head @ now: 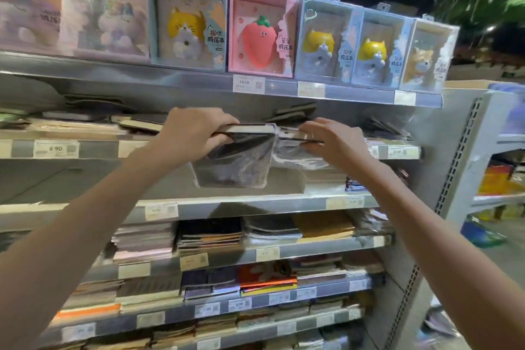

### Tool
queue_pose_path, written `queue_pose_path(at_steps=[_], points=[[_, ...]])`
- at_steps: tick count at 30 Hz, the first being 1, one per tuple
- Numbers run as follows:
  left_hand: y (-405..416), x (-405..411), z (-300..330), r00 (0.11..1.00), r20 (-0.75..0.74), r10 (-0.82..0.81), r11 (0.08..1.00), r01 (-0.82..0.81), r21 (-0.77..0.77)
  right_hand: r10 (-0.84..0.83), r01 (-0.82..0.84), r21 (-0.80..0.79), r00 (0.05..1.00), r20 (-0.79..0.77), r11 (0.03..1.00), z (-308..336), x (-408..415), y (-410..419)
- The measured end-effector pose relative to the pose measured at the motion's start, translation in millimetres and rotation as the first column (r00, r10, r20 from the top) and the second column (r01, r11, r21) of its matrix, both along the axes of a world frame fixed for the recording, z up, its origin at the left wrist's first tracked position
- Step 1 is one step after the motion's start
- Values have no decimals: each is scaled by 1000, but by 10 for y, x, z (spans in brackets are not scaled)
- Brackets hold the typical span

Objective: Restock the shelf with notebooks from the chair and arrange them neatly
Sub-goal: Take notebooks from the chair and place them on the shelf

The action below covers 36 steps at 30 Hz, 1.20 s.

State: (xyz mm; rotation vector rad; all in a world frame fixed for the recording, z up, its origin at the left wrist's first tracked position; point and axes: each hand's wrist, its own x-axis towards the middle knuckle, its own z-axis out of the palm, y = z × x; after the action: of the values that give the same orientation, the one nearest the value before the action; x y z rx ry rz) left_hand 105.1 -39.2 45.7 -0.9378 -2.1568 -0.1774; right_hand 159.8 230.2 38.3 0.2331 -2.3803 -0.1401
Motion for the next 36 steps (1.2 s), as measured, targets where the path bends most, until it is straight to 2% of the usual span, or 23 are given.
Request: queue_pose_path(at_steps=[3,8,14,17,22,29,36], points=[[-3,33,-450,996,87,-24,999,26,-29,-39,37,20,993,111,999,-371,137,-63],[27,64,-1240,956,294,-9,995,38,-92,-48,65,-50,959,278,997,-1155,179,-27],[34,140,-2210,876,481,32,986,50,-157,-36,85,-87,888,459,993,-2133,245,-10],[72,209,-2662,800,598,50,989,45,-144,-51,115,-89,848,528,989,-2623,250,41],[121,261,-3450,739,656,155,975,-6,-224,-61,178,-106,738,672,978,-3351,229,119],[207,470,-4598,555,803,219,972,-48,-232,-3,157,-118,611,792,981,-4247,448,187],[414,772,-5435,495,821,286,958,-130,-256,10,163,-103,493,870,981,-5042,683,282]])
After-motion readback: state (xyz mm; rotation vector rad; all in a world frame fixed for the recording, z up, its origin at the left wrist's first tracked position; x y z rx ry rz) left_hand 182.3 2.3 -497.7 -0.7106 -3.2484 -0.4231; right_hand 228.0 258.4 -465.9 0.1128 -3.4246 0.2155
